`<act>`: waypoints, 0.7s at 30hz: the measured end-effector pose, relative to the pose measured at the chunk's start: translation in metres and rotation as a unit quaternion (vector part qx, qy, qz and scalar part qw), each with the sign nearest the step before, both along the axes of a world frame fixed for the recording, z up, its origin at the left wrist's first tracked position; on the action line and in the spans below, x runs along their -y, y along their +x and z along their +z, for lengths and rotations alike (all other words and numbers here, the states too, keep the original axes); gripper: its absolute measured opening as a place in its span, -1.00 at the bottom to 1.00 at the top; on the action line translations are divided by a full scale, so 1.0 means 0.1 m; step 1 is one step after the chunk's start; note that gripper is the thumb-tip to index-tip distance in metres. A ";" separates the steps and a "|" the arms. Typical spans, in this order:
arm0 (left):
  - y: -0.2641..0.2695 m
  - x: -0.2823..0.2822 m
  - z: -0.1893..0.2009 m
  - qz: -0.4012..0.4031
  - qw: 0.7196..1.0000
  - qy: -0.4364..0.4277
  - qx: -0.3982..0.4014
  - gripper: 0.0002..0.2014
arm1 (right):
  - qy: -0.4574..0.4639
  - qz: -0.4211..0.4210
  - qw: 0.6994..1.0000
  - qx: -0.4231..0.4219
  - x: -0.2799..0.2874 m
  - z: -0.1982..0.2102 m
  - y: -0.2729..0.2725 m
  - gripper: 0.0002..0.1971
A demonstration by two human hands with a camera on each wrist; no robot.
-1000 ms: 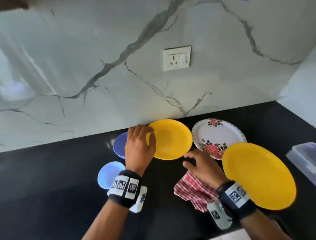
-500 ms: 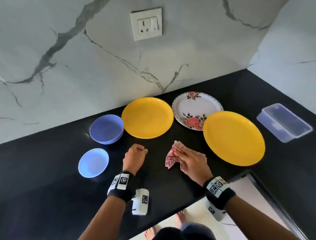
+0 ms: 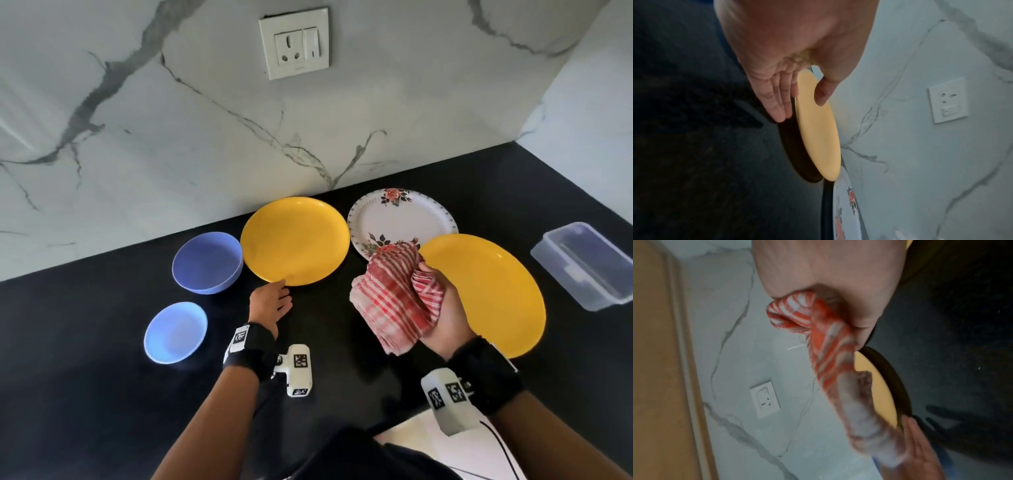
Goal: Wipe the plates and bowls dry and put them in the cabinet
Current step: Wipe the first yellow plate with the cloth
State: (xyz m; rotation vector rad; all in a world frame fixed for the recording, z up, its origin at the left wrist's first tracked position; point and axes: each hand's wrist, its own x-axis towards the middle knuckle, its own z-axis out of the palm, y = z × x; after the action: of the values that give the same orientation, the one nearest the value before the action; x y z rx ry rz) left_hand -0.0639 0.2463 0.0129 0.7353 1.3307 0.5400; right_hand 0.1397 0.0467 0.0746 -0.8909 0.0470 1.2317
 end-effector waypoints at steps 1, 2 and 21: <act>0.03 -0.02 -0.01 0.018 1.000 -0.009 0.005 -0.80 | 0.016 0.006 1.000 -0.024 -0.01 0.01 0.03 -0.41; 0.06 -0.04 -0.02 0.035 0.999 -0.016 0.011 -0.79 | 0.016 0.015 0.999 -0.025 -0.03 0.04 0.04 -0.38; 0.21 -0.10 0.22 0.105 0.990 0.045 0.083 -0.76 | 0.029 -0.020 0.999 0.012 -0.40 0.04 0.10 -0.64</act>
State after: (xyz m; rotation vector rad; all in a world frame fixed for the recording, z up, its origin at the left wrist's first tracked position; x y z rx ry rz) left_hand -0.0429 0.2564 0.0350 0.6127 1.2403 0.8171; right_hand 0.1501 0.0871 0.0783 -0.8504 0.0097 1.1784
